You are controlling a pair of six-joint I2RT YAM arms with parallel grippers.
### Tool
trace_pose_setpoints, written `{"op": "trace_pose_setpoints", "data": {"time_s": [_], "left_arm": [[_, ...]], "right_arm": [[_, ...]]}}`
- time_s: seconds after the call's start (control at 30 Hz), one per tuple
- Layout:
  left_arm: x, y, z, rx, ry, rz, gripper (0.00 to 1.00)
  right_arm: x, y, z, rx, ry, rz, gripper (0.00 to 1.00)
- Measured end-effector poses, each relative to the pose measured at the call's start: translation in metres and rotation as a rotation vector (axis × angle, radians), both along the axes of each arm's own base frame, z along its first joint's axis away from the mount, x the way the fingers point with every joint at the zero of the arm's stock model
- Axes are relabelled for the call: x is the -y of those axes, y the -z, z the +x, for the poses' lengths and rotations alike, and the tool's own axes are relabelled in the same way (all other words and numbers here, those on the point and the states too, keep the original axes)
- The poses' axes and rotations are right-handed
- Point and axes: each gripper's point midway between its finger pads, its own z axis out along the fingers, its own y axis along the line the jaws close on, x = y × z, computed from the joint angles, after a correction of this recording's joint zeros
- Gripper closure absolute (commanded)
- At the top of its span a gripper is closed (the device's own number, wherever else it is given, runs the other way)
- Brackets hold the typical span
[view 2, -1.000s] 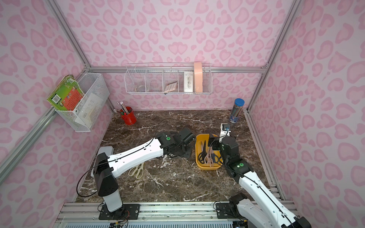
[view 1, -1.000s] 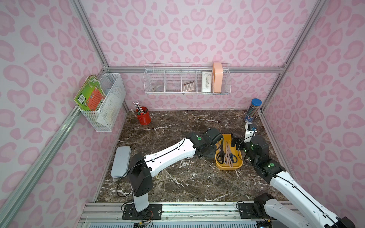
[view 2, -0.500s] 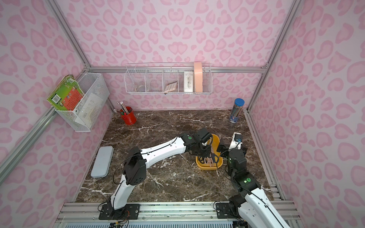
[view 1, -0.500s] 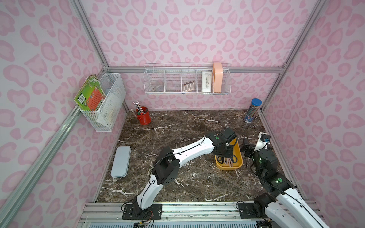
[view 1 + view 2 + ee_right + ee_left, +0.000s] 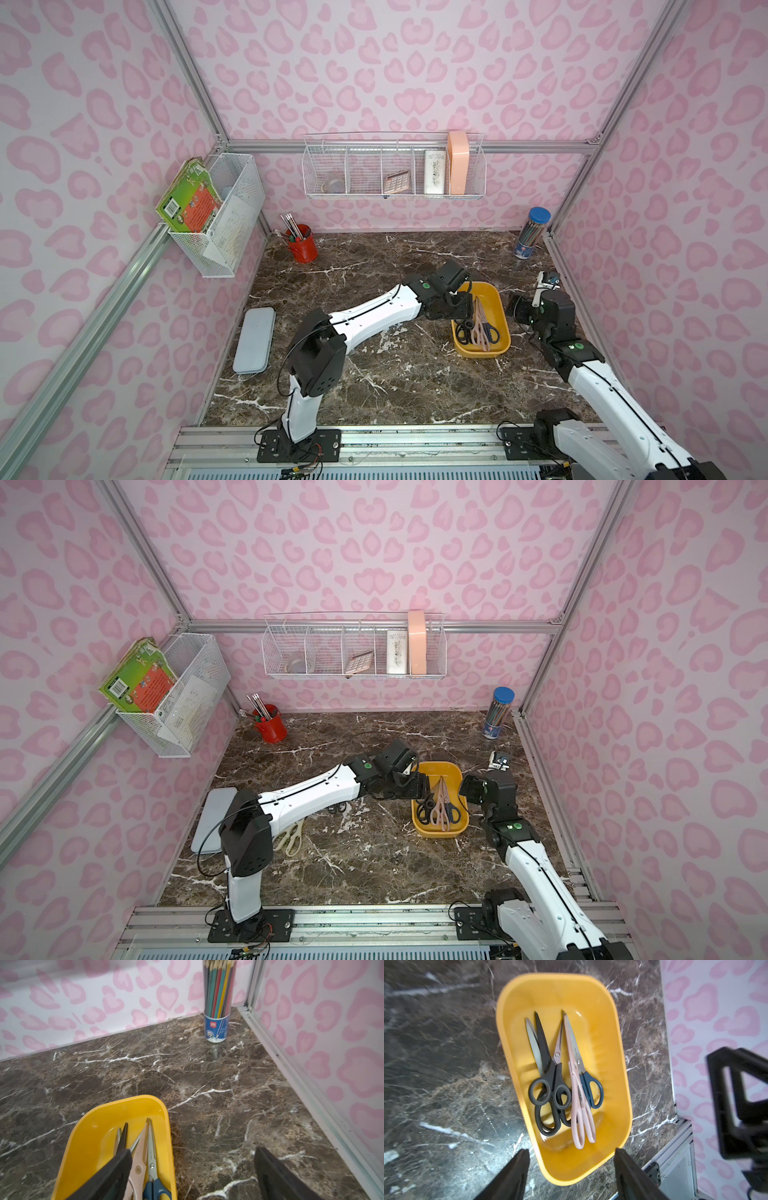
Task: Put the scissors into the storage box
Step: Place the scissors in the storage box, then move the storage box to the center of the board.
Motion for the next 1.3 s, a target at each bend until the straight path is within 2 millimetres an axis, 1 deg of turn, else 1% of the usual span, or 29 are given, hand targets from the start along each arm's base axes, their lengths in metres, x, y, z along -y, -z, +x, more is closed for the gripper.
{"op": "trace_pose_setpoints", "data": {"time_s": [0.1,0.17,0.23,0.3,0.33,0.4,0.43,0.5,0.53,0.57,0.6,0.67,0.73,0.8,0.83,0.87,1.0,1.07,1.13,1.23,1.3], "left_arm": [[-0.029,-0.027,0.002,0.102,-0.038,-0.016,0.34],[-0.055,-0.032,0.004,0.157,-0.076,0.002,0.34],[-0.091,-0.024,0.007,0.186,-0.121,0.061,0.34],[-0.127,-0.014,0.012,0.194,-0.176,0.129,0.34],[-0.146,-0.008,0.013,0.194,-0.204,0.169,0.34],[-0.178,0.004,0.013,0.182,-0.253,0.236,0.34],[-0.193,0.013,0.01,0.162,-0.27,0.267,0.33],[-0.216,0.028,0.001,0.132,-0.295,0.318,0.33],[-0.227,0.035,-0.005,0.114,-0.304,0.347,0.32],[-0.233,0.04,-0.009,0.105,-0.308,0.364,0.32],[-0.239,0.045,-0.014,0.098,-0.312,0.383,0.32],[-0.246,0.051,-0.02,0.089,-0.314,0.405,0.32],[-0.252,0.055,-0.023,0.084,-0.319,0.426,0.32],[-0.256,0.055,-0.024,0.082,-0.328,0.442,0.32],[-0.258,0.054,-0.025,0.082,-0.331,0.445,0.32],[-0.259,0.052,-0.026,0.085,-0.334,0.444,0.32],[-0.263,0.037,-0.025,0.127,-0.36,0.422,0.32],[-0.266,0.033,-0.024,0.144,-0.375,0.418,0.31],[-0.268,0.033,-0.025,0.147,-0.391,0.418,0.31],[-0.271,0.04,-0.026,0.138,-0.393,0.434,0.31],[-0.271,0.046,-0.026,0.13,-0.392,0.447,0.34]], "right_arm": [[0.002,0.012,0.012,-0.072,-0.029,0.009,0.1],[-0.003,0.025,0.014,-0.137,-0.073,0.004,0.1],[-0.012,0.037,0.015,-0.193,-0.126,0.01,0.11],[-0.016,0.05,0.017,-0.238,-0.145,0.02,0.13],[-0.018,0.06,0.017,-0.271,-0.156,0.025,0.16],[-0.02,0.077,0.017,-0.344,-0.167,0.027,0.21],[-0.023,0.083,0.019,-0.372,-0.174,0.023,0.24],[-0.027,0.094,0.022,-0.413,-0.192,0.012,0.28],[-0.029,0.101,0.024,-0.436,-0.199,0.007,0.32],[-0.031,0.106,0.025,-0.453,-0.206,0.003,0.35],[-0.032,0.113,0.024,-0.475,-0.207,-0.001,0.41],[-0.037,0.121,0.024,-0.5,-0.219,-0.019,0.58],[-0.048,0.126,0.023,-0.521,-0.248,-0.04,0.69],[-0.057,0.129,0.024,-0.525,-0.265,-0.071,0.85],[-0.063,0.13,0.024,-0.527,-0.282,-0.082,0.95],[-0.067,0.132,0.023,-0.529,-0.295,-0.086,1.0],[-0.077,0.131,0.021,-0.52,-0.311,-0.074,1.0],[-0.083,0.132,0.018,-0.52,-0.315,-0.067,1.0],[-0.095,0.131,0.015,-0.521,-0.338,-0.066,1.0],[-0.112,0.132,0.01,-0.526,-0.349,-0.032,1.0],[-0.121,0.132,0.007,-0.529,-0.343,-0.01,1.0]]}}
